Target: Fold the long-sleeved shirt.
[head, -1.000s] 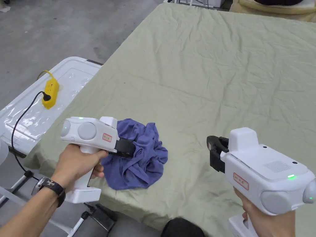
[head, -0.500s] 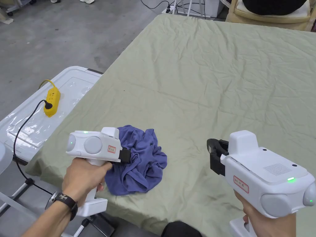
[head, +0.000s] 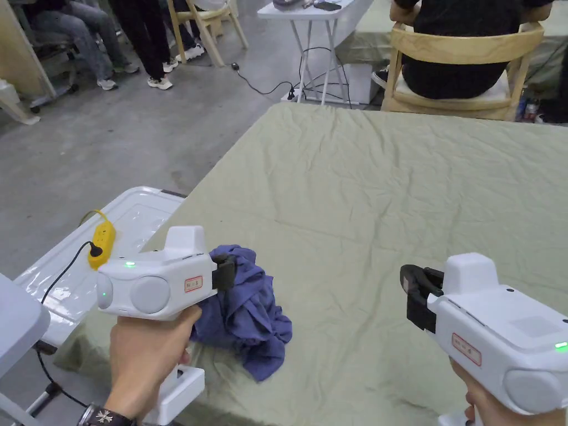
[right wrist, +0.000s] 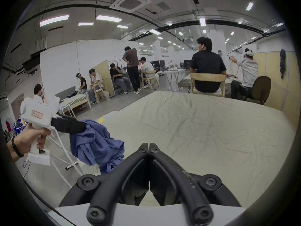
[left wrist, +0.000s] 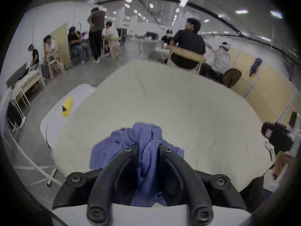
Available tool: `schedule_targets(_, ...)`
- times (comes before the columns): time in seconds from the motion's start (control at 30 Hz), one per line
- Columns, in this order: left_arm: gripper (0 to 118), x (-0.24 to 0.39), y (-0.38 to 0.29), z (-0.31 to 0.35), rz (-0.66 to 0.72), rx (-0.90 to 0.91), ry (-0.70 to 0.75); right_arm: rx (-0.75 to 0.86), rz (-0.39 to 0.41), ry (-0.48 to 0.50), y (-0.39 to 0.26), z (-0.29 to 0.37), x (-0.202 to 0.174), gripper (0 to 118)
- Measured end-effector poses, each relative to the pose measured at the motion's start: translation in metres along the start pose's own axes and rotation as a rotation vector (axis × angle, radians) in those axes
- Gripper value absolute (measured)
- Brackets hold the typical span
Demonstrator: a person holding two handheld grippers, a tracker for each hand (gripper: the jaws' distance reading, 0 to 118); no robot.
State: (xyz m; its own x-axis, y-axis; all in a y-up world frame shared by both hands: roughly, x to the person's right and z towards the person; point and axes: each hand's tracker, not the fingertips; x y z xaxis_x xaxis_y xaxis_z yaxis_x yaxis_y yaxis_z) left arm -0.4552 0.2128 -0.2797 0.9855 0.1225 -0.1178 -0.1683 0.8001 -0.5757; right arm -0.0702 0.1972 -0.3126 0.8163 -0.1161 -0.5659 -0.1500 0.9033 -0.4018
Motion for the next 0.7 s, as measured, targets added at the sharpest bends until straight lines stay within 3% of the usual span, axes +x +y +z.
schedule_targets(0.37, 21, 0.088, 0.111, 0.097, -0.093, 0.296, -0.116, 0.146, -0.029, -0.107, 0.025, 0.087, 0.036, 1)
schedule_targets(0.7, 21, 0.156, 0.120, 0.082, -0.147, 0.269, -0.199, 0.199, -0.053, -0.196, 0.019, 0.133, 0.070, 1)
